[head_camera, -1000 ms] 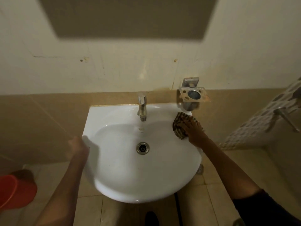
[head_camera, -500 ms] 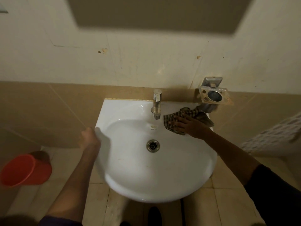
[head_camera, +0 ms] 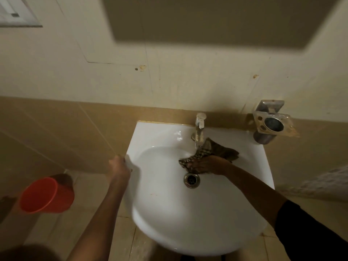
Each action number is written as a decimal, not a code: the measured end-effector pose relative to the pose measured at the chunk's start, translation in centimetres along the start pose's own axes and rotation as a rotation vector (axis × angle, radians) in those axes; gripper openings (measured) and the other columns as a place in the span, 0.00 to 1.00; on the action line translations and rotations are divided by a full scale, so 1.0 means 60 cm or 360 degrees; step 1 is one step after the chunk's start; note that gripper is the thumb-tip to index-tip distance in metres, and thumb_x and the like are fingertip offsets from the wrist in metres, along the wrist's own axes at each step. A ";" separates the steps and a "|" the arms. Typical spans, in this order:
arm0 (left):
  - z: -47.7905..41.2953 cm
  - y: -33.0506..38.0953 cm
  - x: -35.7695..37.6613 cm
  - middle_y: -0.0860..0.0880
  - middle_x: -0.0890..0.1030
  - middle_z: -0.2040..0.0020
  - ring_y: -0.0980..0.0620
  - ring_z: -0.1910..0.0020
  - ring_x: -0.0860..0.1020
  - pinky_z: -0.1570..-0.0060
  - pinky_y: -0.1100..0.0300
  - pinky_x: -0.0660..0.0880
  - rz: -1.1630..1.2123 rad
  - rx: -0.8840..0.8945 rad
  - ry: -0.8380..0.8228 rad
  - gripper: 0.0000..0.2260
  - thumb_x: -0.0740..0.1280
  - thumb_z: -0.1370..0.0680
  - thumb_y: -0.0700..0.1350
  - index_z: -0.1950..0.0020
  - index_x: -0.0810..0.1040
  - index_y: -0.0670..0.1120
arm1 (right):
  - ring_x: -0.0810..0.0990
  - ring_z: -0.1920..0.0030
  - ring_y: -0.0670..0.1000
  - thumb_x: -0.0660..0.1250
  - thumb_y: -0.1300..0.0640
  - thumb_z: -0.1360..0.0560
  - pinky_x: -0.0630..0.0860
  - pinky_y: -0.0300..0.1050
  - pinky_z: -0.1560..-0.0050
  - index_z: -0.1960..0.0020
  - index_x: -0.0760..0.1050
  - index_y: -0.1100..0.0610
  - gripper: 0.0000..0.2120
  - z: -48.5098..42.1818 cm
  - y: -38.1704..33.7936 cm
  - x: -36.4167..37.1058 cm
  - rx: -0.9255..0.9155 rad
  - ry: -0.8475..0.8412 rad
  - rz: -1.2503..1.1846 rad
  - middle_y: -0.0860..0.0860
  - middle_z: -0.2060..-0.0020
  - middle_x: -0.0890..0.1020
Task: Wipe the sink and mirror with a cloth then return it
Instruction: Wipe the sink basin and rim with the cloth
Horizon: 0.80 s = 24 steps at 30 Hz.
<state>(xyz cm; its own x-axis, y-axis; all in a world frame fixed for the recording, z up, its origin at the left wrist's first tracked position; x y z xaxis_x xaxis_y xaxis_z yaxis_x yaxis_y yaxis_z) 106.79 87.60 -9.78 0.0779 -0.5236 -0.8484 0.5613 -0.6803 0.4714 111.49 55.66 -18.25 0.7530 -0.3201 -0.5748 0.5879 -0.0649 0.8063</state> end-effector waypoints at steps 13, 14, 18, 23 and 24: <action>-0.008 -0.003 -0.006 0.38 0.83 0.51 0.39 0.51 0.81 0.53 0.51 0.78 -0.0010 -0.0052 -0.0010 0.12 0.76 0.34 0.38 0.52 0.81 0.39 | 0.62 0.27 0.51 0.55 0.67 0.34 0.54 0.54 0.26 0.29 0.64 0.54 0.34 -0.225 -0.059 -0.100 0.0879 -0.0231 -0.2070 0.52 0.28 0.66; -0.006 -0.003 -0.006 0.39 0.82 0.51 0.39 0.51 0.81 0.53 0.52 0.78 0.0008 -0.0055 -0.0018 0.12 0.76 0.34 0.38 0.52 0.81 0.39 | 0.54 0.25 0.52 0.57 0.68 0.31 0.49 0.56 0.26 0.26 0.57 0.53 0.34 -0.229 -0.072 -0.115 0.1035 -0.0174 -0.2283 0.52 0.25 0.58; -0.001 -0.001 -0.010 0.38 0.82 0.51 0.38 0.51 0.81 0.53 0.50 0.78 0.0087 -0.0058 -0.0033 0.13 0.76 0.35 0.37 0.52 0.80 0.37 | 0.43 0.24 0.56 0.54 0.65 0.21 0.40 0.49 0.27 0.25 0.50 0.56 0.27 -0.246 -0.083 -0.129 0.1165 -0.0201 -0.2820 0.56 0.24 0.49; -0.004 0.001 -0.009 0.34 0.82 0.54 0.36 0.53 0.80 0.58 0.50 0.76 0.0052 -0.0001 -0.0056 0.12 0.76 0.36 0.37 0.58 0.78 0.33 | 0.40 0.25 0.60 0.54 0.66 0.20 0.37 0.53 0.25 0.25 0.49 0.62 0.26 -0.257 -0.100 -0.195 0.0943 -0.0232 -0.3152 0.62 0.25 0.46; -0.004 0.003 -0.008 0.34 0.81 0.53 0.36 0.53 0.80 0.57 0.50 0.76 0.0024 -0.0002 -0.0054 0.12 0.76 0.35 0.37 0.57 0.78 0.33 | 0.40 0.25 0.60 0.54 0.66 0.21 0.40 0.54 0.25 0.25 0.49 0.63 0.26 -0.252 -0.102 -0.211 0.0902 -0.0243 -0.3177 0.62 0.25 0.46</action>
<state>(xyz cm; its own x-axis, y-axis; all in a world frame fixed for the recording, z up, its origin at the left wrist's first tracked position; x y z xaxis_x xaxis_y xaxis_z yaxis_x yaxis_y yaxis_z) 107.05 87.85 -9.37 0.0588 -0.5509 -0.8325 0.5611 -0.6715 0.4840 102.80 74.40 -18.01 -0.6984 0.4840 -0.5273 0.2248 -0.5511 -0.8036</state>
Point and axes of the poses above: each hand's wrist, its own z-axis away from the middle knuckle, its own x-axis out of the palm, y = z × x, the point moved 4 cm from there along -z, towards the middle knuckle
